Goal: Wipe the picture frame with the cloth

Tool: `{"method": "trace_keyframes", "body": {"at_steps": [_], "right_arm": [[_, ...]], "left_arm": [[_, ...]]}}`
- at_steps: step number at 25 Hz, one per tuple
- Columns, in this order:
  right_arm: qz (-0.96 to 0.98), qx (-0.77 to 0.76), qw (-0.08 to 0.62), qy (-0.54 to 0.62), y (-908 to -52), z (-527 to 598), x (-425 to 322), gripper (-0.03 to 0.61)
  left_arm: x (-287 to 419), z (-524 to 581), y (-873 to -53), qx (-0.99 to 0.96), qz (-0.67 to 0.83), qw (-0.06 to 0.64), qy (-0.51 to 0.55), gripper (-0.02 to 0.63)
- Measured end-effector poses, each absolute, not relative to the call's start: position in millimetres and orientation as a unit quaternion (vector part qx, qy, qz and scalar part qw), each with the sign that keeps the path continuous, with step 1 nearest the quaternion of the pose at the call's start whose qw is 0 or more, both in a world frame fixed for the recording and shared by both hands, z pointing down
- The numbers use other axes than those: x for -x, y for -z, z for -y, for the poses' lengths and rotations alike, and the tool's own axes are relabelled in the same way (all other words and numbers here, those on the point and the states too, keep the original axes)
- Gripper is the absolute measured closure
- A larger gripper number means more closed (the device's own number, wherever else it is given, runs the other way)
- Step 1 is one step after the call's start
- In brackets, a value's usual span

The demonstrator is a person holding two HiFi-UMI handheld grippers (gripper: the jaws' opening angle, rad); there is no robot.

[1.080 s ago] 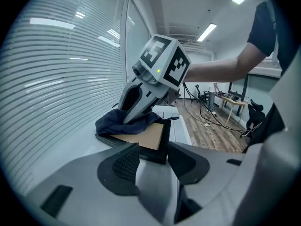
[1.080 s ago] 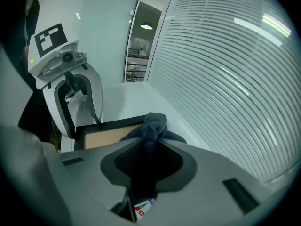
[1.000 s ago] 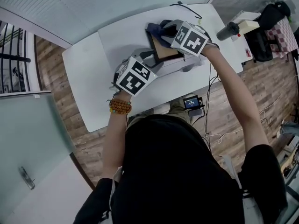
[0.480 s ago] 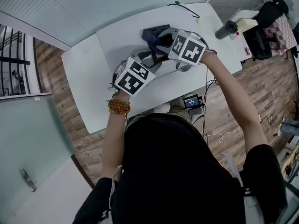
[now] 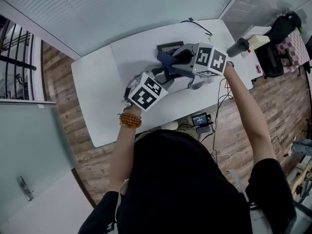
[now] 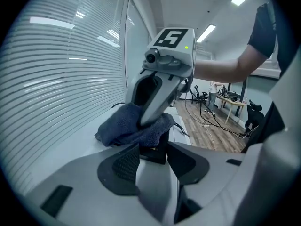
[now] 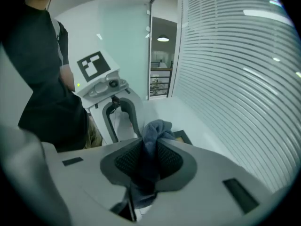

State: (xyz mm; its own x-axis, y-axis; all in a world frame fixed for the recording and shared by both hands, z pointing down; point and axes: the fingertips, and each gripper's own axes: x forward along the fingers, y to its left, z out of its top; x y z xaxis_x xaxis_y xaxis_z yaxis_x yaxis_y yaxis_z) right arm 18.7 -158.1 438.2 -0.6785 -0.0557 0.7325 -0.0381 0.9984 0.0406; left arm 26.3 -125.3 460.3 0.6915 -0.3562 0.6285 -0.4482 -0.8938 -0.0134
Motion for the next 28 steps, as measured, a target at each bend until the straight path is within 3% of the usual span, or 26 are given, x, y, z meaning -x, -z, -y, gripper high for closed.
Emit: {"method": "trace_keyframes", "body": {"at_steps": [4,9,28], "right_arm": [[0.927,-0.128,0.35,0.038,-407,214,-16,0.512],[0.89,-0.159,0.415,0.104,-446,242,-7,0.512],[0.864,-0.081,0.485,0.109,-460,176,-9,0.518]], "left_arm": [[-26,127,-456,-0.917,0.218,0.064,-0.326,0.427],[-28,126,-456,-0.917,0.221,0.064,-0.326,0.428],[-26,128,-458,-0.916,0.222,0.067,-0.328,0.428]]}}
